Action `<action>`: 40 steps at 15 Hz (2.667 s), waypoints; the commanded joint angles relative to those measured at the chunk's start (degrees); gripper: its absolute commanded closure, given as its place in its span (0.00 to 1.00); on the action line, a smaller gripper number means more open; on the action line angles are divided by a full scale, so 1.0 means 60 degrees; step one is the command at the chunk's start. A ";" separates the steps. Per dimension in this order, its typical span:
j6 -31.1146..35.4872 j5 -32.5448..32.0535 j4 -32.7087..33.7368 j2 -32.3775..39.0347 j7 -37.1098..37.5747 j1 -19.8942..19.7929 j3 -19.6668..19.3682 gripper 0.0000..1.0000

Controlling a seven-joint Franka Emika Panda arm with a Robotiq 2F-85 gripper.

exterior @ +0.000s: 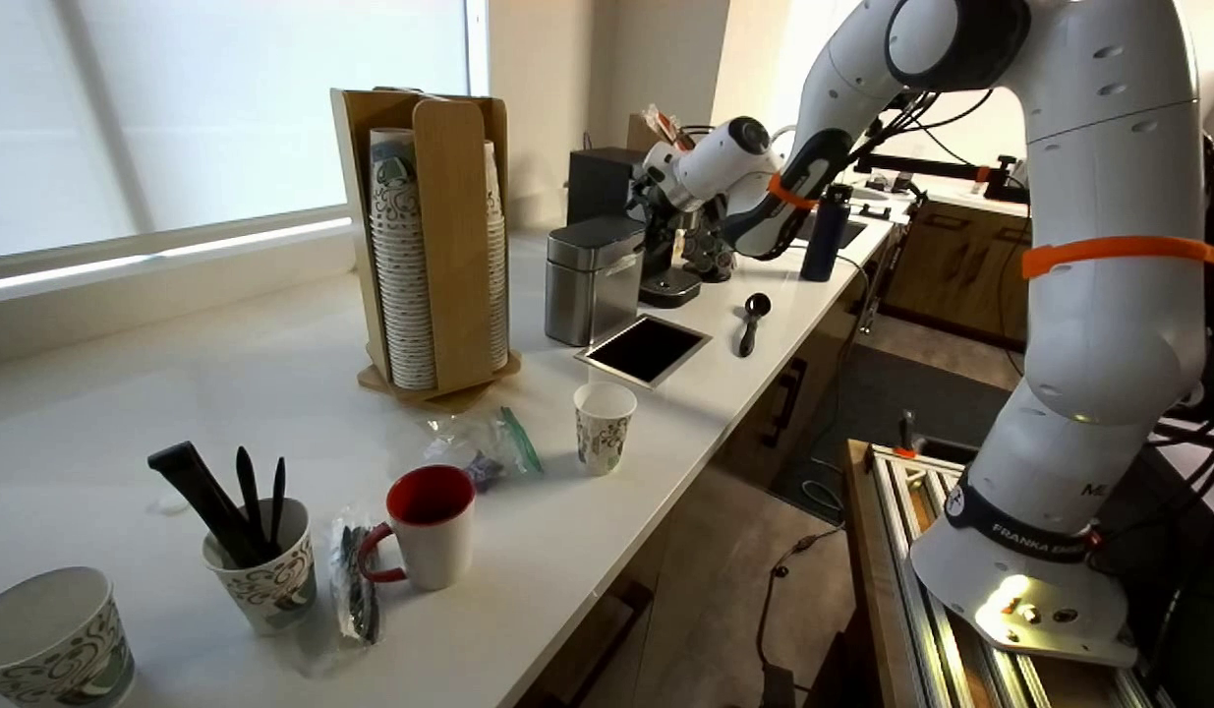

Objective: Open the lid of the bin

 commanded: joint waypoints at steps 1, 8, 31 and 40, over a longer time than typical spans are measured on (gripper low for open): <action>0.0026 -0.0025 0.0025 -0.0007 0.0073 0.0128 -0.0147 0.00; 0.0055 0.0047 0.0198 0.0052 0.0134 0.0111 -0.0155 0.00; 0.0116 0.0624 0.1097 0.0215 0.0279 0.0156 -0.0234 0.00; -0.0619 0.1185 0.3034 0.1039 0.0261 -0.0152 0.0591 0.00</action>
